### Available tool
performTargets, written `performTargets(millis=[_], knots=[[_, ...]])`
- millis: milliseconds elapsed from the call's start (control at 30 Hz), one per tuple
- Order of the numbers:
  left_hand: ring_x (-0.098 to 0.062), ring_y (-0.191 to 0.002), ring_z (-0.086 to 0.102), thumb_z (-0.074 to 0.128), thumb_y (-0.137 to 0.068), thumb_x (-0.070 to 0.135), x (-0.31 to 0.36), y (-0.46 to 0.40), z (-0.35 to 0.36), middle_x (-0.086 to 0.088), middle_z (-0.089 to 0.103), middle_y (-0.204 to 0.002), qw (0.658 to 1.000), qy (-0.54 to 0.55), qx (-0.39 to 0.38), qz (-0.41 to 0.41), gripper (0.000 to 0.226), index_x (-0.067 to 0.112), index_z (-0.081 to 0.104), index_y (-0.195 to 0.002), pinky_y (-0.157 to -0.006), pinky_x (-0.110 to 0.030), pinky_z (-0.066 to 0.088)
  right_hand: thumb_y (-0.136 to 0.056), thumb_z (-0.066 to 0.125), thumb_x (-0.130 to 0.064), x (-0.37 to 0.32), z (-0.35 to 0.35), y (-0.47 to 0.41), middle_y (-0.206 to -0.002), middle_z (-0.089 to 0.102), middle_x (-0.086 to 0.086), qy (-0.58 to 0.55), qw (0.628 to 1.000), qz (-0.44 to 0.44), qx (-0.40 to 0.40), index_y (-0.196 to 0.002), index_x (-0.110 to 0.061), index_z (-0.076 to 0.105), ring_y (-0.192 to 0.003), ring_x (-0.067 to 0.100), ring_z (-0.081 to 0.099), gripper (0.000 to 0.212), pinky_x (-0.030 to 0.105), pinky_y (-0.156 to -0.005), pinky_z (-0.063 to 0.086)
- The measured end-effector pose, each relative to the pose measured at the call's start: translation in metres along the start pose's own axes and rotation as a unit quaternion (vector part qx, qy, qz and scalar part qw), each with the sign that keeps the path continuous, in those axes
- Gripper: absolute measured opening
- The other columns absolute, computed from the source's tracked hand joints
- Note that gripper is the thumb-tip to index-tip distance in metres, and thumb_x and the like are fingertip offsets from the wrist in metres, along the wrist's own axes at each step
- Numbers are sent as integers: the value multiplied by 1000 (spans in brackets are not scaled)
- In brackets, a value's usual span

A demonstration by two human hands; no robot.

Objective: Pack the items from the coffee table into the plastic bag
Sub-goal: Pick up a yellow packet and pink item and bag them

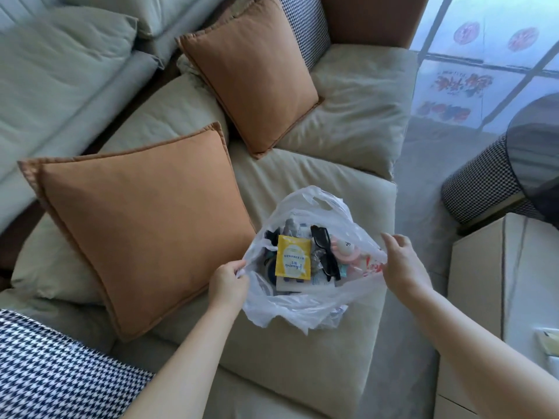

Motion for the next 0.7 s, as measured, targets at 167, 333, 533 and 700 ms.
performTargets(millis=[167,333,533,700], knots=[[-22,-120,54,44,-88,-3,0,13,30,-7,56,-134,1000,-19,-5,-17,46,11,57,-129,-94,-24,41,-88,49,-3,7,23,11,-145,38,4,-35,998,-29,-50,-144,-20,31,-122,26,47,61,37,-91,48],[-25,-129,37,54,-87,19,39,33,47,-2,42,-142,971,-225,71,48,47,25,52,-134,-107,-32,33,-91,49,-11,18,25,27,-146,38,3,-55,995,-57,-55,-145,-19,32,-128,25,42,56,35,-95,43],[-18,-126,45,51,-89,30,110,75,109,4,53,-134,928,-308,6,207,48,25,46,-137,-109,-32,28,-93,48,-25,70,-1,48,-138,48,5,-51,997,-28,-40,-145,-21,30,-125,28,48,54,36,-100,41],[-22,-111,58,48,-92,37,149,131,187,1,65,-118,928,-280,-119,217,40,24,51,-129,-90,-33,48,-96,42,-37,160,-17,74,-132,57,4,-20,999,34,-3,-139,-20,36,-121,26,51,47,37,-96,42]])
Point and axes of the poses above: each hand's wrist, its own y-axis away from the middle knuckle, its own z-axis out of the palm, x = y × z, the point moved 6 cm from there along -y, towards the middle knuckle
